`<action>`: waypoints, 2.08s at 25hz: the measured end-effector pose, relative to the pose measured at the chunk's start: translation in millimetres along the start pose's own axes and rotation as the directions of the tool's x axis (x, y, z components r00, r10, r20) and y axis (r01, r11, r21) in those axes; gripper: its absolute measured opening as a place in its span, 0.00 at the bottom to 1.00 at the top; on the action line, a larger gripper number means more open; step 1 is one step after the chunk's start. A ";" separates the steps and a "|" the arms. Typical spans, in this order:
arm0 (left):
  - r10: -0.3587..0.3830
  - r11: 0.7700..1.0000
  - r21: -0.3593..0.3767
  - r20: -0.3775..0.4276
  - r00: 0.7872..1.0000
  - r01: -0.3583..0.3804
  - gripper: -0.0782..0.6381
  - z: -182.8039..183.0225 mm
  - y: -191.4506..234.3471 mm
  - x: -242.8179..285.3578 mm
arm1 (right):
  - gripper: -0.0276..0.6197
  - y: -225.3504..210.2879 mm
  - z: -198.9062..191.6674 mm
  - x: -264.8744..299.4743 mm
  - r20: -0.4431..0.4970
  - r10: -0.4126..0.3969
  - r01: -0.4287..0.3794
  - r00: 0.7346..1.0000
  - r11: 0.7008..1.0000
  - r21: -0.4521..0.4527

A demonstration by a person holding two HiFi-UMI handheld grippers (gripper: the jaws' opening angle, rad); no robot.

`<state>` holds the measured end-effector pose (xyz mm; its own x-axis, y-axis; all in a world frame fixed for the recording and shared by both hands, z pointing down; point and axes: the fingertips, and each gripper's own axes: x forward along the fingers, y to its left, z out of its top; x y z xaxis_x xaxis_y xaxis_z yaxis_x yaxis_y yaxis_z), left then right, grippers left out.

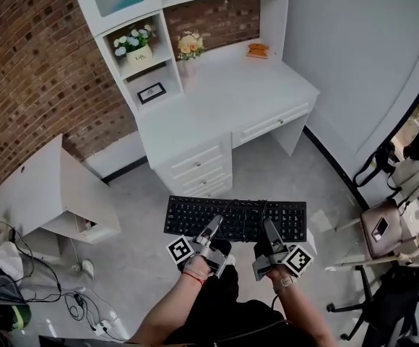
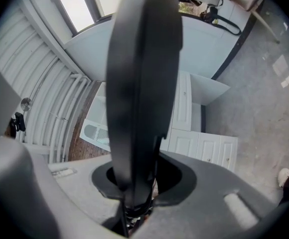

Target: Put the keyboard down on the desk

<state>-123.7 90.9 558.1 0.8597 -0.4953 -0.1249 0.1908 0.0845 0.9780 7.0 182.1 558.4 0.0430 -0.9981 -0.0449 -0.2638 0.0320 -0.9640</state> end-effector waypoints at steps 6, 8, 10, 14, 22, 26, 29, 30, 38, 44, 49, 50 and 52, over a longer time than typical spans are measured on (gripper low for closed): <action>0.010 1.000 -0.021 -0.014 1.000 -0.010 0.21 29.7 4.4 49.9 | 0.16 -11.9 23.1 49.4 0.008 -0.020 0.020 1.000 1.000 0.001; 0.012 1.000 -0.025 -0.018 1.000 -0.012 0.21 38.7 7.8 64.5 | 0.16 -17.1 30.1 63.9 0.011 -0.021 0.021 1.000 1.000 -0.004; 0.014 1.000 -0.027 -0.021 1.000 -0.015 0.21 49.9 10.2 77.7 | 0.16 -21.1 34.6 79.6 0.013 -0.021 0.021 1.000 1.000 -0.006; 0.017 0.999 -0.028 -0.027 0.999 -0.018 0.21 71.7 13.6 99.4 | 0.16 -26.3 40.4 107.4 0.024 -0.023 0.023 0.999 1.000 -0.008; 0.012 0.999 -0.033 -0.039 0.999 -0.014 0.21 88.4 15.5 131.5 | 0.16 -33.5 57.0 137.3 0.032 -0.021 0.022 0.999 1.000 -0.021; 0.015 1.000 -0.026 -0.030 0.999 -0.016 0.21 96.9 16.6 146.1 | 0.16 -40.6 63.1 154.0 0.022 -0.016 0.016 1.000 1.000 0.007; 0.023 0.999 -0.023 0.011 1.000 -0.022 0.21 108.7 23.3 157.6 | 0.16 -49.1 70.5 174.3 -0.017 -0.015 0.015 1.000 1.000 0.006; 0.020 1.000 -0.024 0.028 0.999 -0.019 0.21 113.0 24.5 163.6 | 0.16 -50.9 74.6 183.5 -0.033 -0.008 0.008 0.999 1.000 0.002; 0.023 0.999 -0.037 0.175 0.984 -0.017 0.21 148.7 26.3 217.1 | 0.16 -65.2 109.9 261.8 -0.183 -0.010 0.010 0.983 1.000 -0.002; 0.022 0.999 -0.043 0.255 0.967 -0.011 0.21 164.9 30.1 255.3 | 0.16 -75.6 137.2 307.5 -0.264 -0.006 0.007 0.965 1.000 0.001; 0.030 0.999 -0.042 0.283 0.959 -0.019 0.21 170.4 35.2 285.9 | 0.16 -86.6 160.6 332.5 -0.295 -0.002 0.004 0.955 1.000 0.007; 0.031 0.999 -0.044 0.288 0.957 -0.019 0.21 170.7 36.5 292.6 | 0.16 -89.7 166.0 336.9 -0.302 -0.006 0.008 0.953 1.000 0.006; 0.034 0.999 -0.051 0.299 0.954 -0.019 0.21 170.9 39.7 304.9 | 0.16 -95.5 176.6 344.6 -0.316 -0.018 0.021 0.949 1.000 0.003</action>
<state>65.0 -204.5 587.4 0.6844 -0.7282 -0.0361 0.1980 0.1380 0.9704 217.2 -155.5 588.7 -0.2585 -0.9643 0.0579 -0.2596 0.0116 -0.9656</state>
